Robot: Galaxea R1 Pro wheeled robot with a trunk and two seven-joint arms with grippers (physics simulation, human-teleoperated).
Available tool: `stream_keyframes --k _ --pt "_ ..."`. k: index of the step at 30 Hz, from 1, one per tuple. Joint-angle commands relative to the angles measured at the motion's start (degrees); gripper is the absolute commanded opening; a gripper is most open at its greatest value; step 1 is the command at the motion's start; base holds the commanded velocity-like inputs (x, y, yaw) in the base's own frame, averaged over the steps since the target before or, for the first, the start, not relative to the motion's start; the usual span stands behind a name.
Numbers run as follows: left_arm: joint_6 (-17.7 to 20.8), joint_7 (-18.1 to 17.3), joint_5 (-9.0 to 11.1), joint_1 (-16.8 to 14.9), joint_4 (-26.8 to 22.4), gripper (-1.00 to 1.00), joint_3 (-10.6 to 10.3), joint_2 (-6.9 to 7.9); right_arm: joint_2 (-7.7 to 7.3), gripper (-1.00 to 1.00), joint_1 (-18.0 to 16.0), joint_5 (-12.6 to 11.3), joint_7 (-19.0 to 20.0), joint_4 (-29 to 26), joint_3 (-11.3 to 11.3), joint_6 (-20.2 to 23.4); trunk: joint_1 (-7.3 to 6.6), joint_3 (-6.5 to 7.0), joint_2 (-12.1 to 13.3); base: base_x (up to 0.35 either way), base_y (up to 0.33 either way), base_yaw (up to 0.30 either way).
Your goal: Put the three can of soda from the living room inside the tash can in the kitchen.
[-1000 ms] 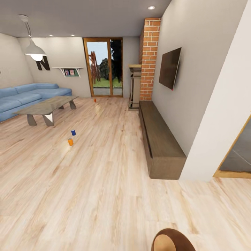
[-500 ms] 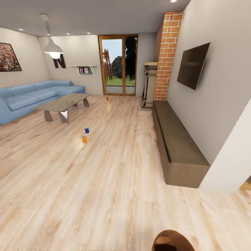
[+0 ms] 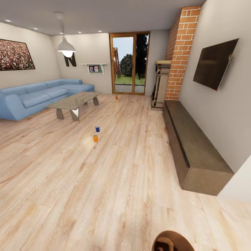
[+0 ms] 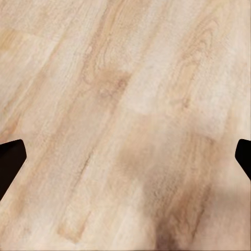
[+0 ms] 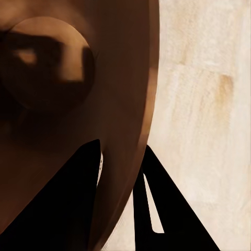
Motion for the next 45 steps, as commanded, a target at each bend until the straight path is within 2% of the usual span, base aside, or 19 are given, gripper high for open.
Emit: stream_keyframes --k 1,45 --pt "0.00 0.00 -0.01 0.00 0.00 1.00 0.00 0.00 0.01 -1.00 -0.02 0.26 0.24 -0.06 -0.01 -0.02 0.00 0.00 0.00 0.254 0.195 0.009" --pt "0.00 0.00 -0.02 0.00 -0.16 1.00 0.01 -0.09 0.12 -1.00 -0.02 0.85 0.25 -0.02 0.16 -0.03 0.00 -0.01 0.00 0.278 0.165 0.000"
